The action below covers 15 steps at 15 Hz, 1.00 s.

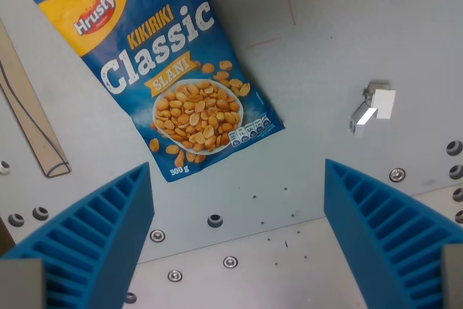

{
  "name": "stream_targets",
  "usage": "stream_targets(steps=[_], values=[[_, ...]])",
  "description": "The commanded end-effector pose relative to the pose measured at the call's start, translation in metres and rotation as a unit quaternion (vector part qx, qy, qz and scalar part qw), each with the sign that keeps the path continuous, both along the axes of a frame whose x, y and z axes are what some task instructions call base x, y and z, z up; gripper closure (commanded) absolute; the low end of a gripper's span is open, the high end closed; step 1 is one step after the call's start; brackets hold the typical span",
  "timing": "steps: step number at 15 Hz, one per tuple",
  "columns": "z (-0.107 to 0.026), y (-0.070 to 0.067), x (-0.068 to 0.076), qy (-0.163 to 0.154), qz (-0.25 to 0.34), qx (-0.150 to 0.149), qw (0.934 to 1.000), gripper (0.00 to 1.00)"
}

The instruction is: Move in base positive y

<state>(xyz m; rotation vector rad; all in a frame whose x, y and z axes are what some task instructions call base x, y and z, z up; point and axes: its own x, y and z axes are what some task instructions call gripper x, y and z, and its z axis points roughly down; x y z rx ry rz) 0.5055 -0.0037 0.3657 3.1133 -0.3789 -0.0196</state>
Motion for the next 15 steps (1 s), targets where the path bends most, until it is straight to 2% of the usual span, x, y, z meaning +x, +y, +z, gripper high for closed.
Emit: stream_targets(steps=[1, 15], values=[[0.003, 0.005, -0.001, -0.003, 0.0, 0.0, 1.0, 0.0], [0.002, 0.081, -0.016, -0.003, 0.0, 0.0, 1.0, 0.0]])
